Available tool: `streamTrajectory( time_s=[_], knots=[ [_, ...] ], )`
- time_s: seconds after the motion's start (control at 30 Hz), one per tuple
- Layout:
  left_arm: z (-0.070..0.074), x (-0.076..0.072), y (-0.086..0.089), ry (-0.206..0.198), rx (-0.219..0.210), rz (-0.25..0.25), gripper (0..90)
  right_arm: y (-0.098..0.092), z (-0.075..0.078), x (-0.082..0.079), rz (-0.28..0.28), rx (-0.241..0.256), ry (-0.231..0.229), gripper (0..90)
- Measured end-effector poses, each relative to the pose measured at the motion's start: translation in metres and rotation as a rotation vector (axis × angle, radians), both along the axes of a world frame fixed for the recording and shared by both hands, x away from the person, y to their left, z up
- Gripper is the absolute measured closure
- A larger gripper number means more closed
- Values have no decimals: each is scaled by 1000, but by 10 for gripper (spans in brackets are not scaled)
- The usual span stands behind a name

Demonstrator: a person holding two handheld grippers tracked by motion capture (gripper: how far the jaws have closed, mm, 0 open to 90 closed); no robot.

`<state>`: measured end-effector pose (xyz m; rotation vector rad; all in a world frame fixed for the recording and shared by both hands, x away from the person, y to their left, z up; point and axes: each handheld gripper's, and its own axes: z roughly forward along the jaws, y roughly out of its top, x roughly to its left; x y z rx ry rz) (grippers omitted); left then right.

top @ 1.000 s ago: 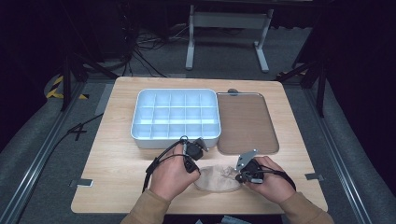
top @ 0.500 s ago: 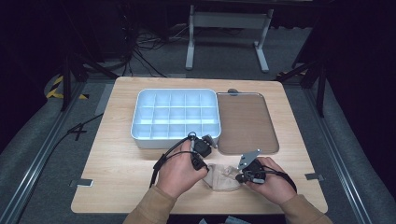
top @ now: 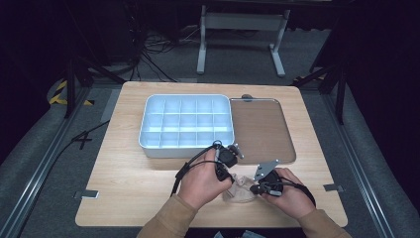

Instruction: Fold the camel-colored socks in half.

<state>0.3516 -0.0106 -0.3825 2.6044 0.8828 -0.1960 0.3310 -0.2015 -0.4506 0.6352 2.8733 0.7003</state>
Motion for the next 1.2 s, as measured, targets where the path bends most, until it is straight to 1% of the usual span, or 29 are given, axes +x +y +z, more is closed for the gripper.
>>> streamTrajectory(
  time_s=[0.07,0.2,0.27,0.3,0.4,0.47,0.57,0.6,0.63,0.7,0.8,0.9,0.97,1.0,1.03,1.07,1.13,1.2],
  knots=[
    [-2,0,-5,3,-8,-11,851,0,0,0,1,6,3,895],
    [-5,0,-12,3,-1,-27,850,-1,-1,-1,-4,10,-3,894],
    [-5,1,-15,-4,-6,-36,849,-2,-1,-1,-2,18,-1,894],
    [-6,1,-17,-1,-7,-40,849,-2,-1,-1,-5,15,-7,895],
    [-6,0,-20,0,-16,-52,849,-3,-1,-1,-8,24,1,894],
    [-6,0,-25,10,-29,-64,849,-3,-2,-1,-12,31,7,894],
    [-8,1,-29,8,-29,-78,849,-4,-2,-1,-12,38,7,894],
    [-9,2,-31,9,-28,-75,849,-5,-2,-1,-8,41,7,894],
    [-11,3,-32,7,-22,-78,848,-4,-2,-2,-8,37,-3,893],
    [-15,5,-34,17,-16,-77,848,-4,-3,-3,-12,40,-9,892],
    [-22,8,-36,19,-6,-71,848,-5,-3,-3,4,41,-21,890],
    [-25,12,-36,10,-2,-60,850,-8,-2,-4,0,60,-18,881],
    [-25,12,-35,17,0,-57,850,-9,-2,-4,-3,70,-17,862],
    [-25,13,-35,12,-10,-58,849,-10,-1,-5,-4,75,-14,852],
    [-25,12,-35,14,-15,-58,848,-10,1,-6,-16,84,-18,850],
    [-25,12,-35,17,-29,-64,849,-11,3,-6,-20,88,-25,850],
    [-24,9,-37,20,-33,-62,846,-13,8,-7,-29,107,-34,845],
    [-24,9,-37,18,-47,-75,830,-17,15,-8,-37,118,-43,842]
  ],
)
